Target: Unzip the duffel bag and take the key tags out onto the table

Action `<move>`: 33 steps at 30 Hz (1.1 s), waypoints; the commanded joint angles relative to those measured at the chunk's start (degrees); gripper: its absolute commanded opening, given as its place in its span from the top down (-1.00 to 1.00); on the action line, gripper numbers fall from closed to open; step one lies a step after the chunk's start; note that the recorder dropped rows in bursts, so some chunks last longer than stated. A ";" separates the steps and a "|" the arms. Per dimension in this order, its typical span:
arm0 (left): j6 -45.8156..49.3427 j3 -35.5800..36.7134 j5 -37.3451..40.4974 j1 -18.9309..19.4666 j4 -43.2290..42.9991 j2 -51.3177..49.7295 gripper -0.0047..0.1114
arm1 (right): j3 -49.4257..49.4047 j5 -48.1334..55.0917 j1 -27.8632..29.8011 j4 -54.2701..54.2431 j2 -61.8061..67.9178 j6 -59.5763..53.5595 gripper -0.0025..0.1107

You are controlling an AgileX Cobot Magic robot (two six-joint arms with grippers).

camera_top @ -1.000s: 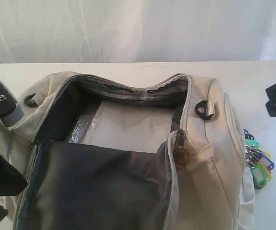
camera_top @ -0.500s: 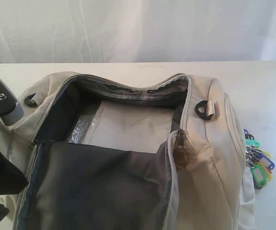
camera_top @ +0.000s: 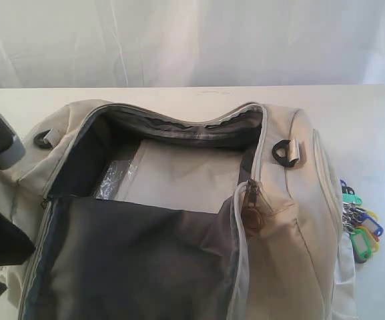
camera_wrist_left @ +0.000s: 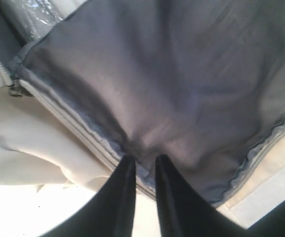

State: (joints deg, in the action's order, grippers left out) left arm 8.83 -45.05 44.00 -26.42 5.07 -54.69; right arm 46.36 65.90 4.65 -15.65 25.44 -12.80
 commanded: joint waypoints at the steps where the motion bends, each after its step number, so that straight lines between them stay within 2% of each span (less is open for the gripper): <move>1: 0.09 0.41 0.35 4.60 0.80 5.11 0.56 | -2.14 0.15 -0.02 -1.62 -5.33 1.12 0.96; 6: 0.09 0.41 0.35 11.50 0.80 13.48 0.56 | -3.69 -1.79 -0.02 -2.72 -10.37 1.37 0.96; 10: 0.09 0.41 0.35 14.66 0.69 19.52 0.56 | -5.55 -3.52 -0.02 -2.73 -12.69 1.61 0.96; 21: 0.09 0.41 0.48 19.40 0.58 38.64 0.56 | -9.04 -7.80 -0.02 -2.86 -13.83 4.48 0.96; 27: 0.09 0.41 0.48 21.12 0.58 48.47 0.56 | -12.16 -20.39 -0.02 -2.74 -13.83 4.48 0.96; 33: 0.09 0.41 0.48 21.12 0.58 50.92 0.56 | -13.05 -22.56 -0.02 -2.74 -13.83 4.48 0.96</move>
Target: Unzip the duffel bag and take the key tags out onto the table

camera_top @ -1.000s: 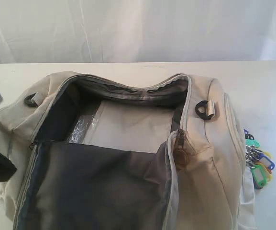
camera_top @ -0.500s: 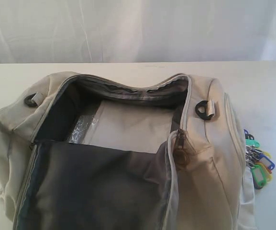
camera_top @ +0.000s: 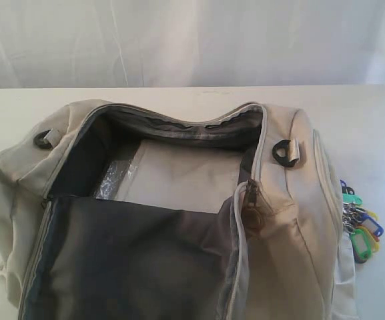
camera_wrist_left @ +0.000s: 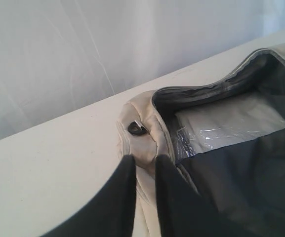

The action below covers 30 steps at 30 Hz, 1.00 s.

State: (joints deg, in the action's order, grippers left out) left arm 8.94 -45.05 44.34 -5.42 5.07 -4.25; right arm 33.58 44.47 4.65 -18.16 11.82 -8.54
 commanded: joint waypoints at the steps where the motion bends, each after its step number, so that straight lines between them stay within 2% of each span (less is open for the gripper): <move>1: -0.01 0.41 0.15 0.12 0.58 0.48 0.56 | -0.27 -1.13 -0.02 -0.23 -0.21 0.23 0.96; 10: -0.01 0.55 0.15 0.12 0.58 0.48 0.56 | -0.26 -1.24 -0.02 -0.23 -0.21 0.23 0.96; 12: -0.01 2.83 -0.88 0.12 0.58 0.60 0.56 | -0.26 -1.24 -0.02 -0.23 -0.21 0.23 0.96; 22: 0.14 24.34 -11.34 0.12 0.58 3.52 0.56 | -0.26 -1.24 -0.02 -0.23 -0.21 0.23 0.96; 25: 0.29 32.57 -20.79 0.12 0.58 4.25 0.56 | -0.26 -1.24 -0.02 -0.23 -0.21 0.23 0.96; 26: 0.29 37.98 -25.60 0.12 0.58 4.25 0.56 | -0.26 -1.24 -0.02 -0.23 -0.21 0.23 0.96; 28: 0.29 45.05 -30.38 0.12 0.58 4.25 0.56 | -0.26 -1.24 -0.02 -0.23 -0.21 0.23 0.96; 30: 0.18 45.05 -34.14 0.12 0.33 4.25 0.55 | -0.26 -1.34 -0.02 -0.23 -0.21 0.23 0.96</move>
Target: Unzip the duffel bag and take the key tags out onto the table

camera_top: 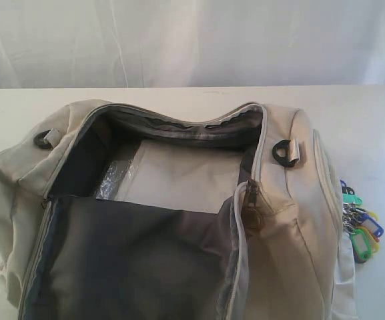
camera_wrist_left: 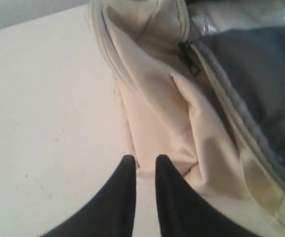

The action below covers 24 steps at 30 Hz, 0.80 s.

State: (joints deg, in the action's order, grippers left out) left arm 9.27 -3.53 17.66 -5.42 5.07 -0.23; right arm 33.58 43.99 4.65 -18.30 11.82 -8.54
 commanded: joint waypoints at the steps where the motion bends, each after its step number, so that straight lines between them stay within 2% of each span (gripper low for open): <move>1: -0.16 3.53 -8.47 0.12 0.33 0.23 0.55 | -0.26 -0.86 -0.02 -0.09 -0.21 0.23 0.96; 6: -0.16 3.53 -9.09 0.70 0.33 0.23 0.55 | -0.26 -0.86 -0.02 -0.09 -0.21 0.23 0.96; 11: -0.16 3.53 -9.09 8.36 0.33 0.23 0.55 | -0.26 -0.86 -0.02 -0.09 -0.21 0.23 0.96; 24: -0.16 3.53 -9.09 8.79 0.33 0.23 0.55 | -0.26 -0.86 -0.02 -0.09 -0.21 0.23 0.96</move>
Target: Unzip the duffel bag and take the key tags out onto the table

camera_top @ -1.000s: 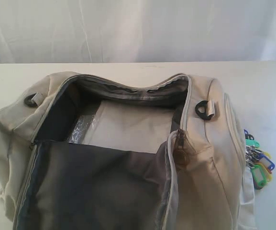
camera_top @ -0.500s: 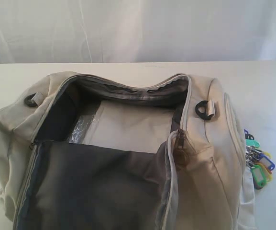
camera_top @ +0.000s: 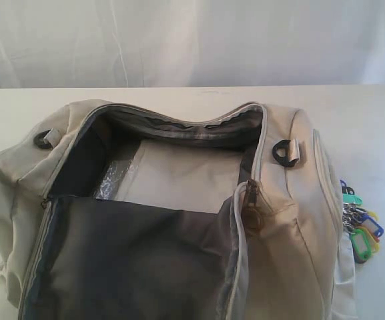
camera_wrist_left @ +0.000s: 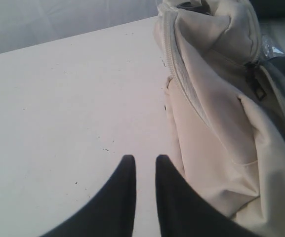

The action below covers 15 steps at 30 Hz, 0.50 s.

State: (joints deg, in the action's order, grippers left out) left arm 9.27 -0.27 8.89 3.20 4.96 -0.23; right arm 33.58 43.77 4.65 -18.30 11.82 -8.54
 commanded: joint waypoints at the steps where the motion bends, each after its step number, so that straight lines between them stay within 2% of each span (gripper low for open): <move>1: -0.16 0.27 -0.32 0.17 0.45 0.23 0.55 | -0.26 -0.64 -0.02 -0.09 -0.21 0.23 0.96; 4: -0.72 0.27 4.89 0.17 0.90 0.23 0.55 | -0.26 -0.64 -0.02 -0.09 -0.21 0.23 0.96; 9: -8.00 0.27 5.08 0.17 0.94 0.23 0.55 | -0.26 -0.64 -0.02 -0.09 -0.21 0.23 0.96; 15: -7.97 0.27 5.08 0.17 0.78 0.23 0.55 | -0.26 -0.64 -0.02 -0.09 -0.21 0.23 0.96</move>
State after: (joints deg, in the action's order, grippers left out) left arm 1.79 -0.22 13.52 3.20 5.08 -0.23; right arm 33.58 43.77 4.65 -18.30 11.82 -8.54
